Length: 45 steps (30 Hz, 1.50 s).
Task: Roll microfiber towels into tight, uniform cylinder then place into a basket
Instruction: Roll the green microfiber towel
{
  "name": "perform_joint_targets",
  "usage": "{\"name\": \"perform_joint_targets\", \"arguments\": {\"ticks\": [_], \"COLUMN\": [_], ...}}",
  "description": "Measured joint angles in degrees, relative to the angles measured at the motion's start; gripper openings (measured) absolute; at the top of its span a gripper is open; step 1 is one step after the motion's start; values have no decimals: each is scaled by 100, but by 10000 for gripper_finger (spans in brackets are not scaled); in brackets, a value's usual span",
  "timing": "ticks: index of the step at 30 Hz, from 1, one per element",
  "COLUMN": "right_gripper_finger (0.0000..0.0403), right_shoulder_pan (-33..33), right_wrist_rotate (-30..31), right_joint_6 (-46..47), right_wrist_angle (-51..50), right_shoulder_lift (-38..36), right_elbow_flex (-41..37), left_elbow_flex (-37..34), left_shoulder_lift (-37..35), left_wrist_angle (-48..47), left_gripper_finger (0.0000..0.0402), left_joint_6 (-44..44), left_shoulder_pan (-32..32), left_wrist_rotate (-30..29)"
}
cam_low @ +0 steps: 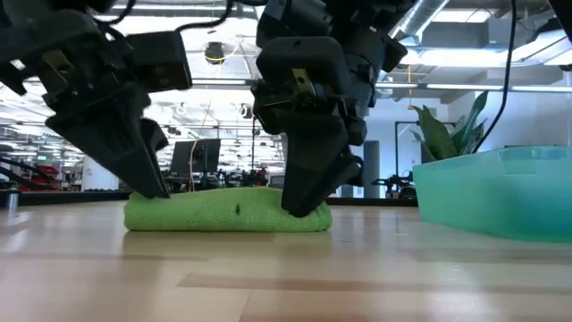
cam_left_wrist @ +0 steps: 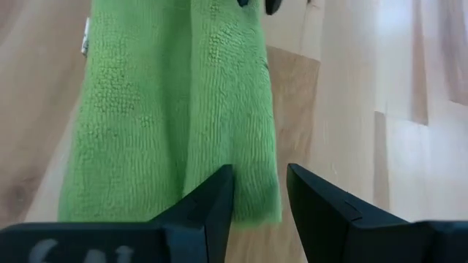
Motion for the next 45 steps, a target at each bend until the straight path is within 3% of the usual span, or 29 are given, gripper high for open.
{"name": "perform_joint_targets", "arguments": {"ticks": [8,16,23,30,45], "right_gripper_finger": [120,120,120,120,120], "right_shoulder_pan": [-2,-2,-2,4,-6], "right_wrist_rotate": [-26,-29,-106,-105,-99], "right_joint_6": [30,30,28,77,273], "right_wrist_angle": [-21,6,12,57,106], "right_shoulder_lift": [2,7,9,11,11], "right_elbow_flex": [-7,-7,-7,-8,-7], "left_elbow_flex": [0,7,16,37,37], "left_shoulder_lift": [-236,463,742,729,724], "left_wrist_angle": [750,2043,2008,1277,985], "left_gripper_finger": [126,125,125,125,125], "left_joint_6": [1656,2471,2350,1596,1817], "left_shoulder_pan": [-244,-151,256,453,394], "left_wrist_rotate": [-1108,-801,-947,-369,-336]}}
